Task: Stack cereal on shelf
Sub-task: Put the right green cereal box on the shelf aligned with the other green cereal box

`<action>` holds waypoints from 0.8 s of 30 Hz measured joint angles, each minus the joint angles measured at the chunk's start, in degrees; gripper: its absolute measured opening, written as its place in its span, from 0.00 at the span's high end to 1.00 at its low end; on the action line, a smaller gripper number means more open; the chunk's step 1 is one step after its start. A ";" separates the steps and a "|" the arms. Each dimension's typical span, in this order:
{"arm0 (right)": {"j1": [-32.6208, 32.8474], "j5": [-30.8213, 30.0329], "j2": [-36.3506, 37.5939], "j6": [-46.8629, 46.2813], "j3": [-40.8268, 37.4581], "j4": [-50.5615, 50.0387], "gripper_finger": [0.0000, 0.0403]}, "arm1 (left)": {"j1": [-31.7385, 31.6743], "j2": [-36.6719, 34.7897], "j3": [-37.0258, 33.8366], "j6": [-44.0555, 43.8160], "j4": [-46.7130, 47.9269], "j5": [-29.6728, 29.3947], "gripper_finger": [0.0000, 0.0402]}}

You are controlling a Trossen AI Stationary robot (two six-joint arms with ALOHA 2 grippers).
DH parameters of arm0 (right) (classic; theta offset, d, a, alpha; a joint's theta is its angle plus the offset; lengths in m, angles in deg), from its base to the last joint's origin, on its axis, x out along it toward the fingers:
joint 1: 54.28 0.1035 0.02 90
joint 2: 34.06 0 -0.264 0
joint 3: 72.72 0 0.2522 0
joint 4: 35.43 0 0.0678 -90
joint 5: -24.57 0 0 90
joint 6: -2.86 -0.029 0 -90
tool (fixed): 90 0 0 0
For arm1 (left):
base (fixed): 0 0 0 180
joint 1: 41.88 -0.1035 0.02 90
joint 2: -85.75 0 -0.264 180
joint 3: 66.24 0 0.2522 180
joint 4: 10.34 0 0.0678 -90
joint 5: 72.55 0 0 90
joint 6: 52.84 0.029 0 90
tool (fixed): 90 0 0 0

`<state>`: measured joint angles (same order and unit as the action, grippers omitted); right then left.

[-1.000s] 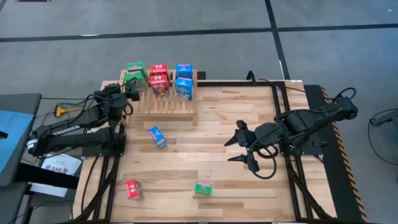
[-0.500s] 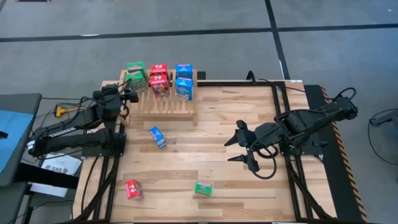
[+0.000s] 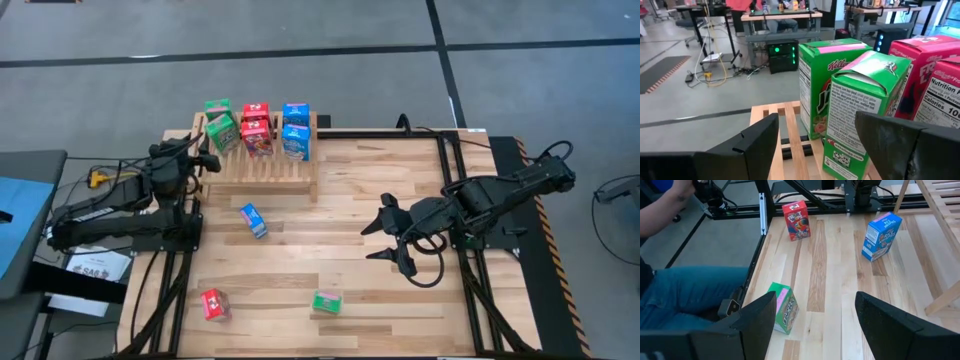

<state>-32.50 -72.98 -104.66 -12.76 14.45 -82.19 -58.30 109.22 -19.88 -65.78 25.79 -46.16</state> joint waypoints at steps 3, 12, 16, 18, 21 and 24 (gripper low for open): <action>-0.01 0.00 0.01 0.01 0.00 0.00 0.26 | 0.00 0.02 0.00 0.26 0.00 -0.19 0.37; -0.01 0.05 0.01 -1.05 0.00 -0.02 0.26 | 0.04 0.02 0.00 -3.63 0.00 9.59 0.37; 0.00 0.11 0.00 -1.05 0.00 0.00 0.26 | 0.04 0.02 0.00 -3.96 0.02 9.44 0.37; -0.01 0.11 0.00 -1.05 0.00 -0.01 0.26 | 0.02 0.01 0.00 -3.89 0.02 8.42 0.37; -0.01 0.11 0.00 -1.04 0.00 -0.01 0.26 | 0.02 0.02 0.66 -5.34 0.68 8.61 0.37; -0.01 0.11 0.01 -1.03 0.00 -0.02 0.26 | 0.02 0.17 1.75 -5.38 -0.04 12.23 0.37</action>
<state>-32.51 -72.87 -104.65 -13.79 14.45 -82.21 -58.28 109.38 -18.13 -71.16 25.75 -33.92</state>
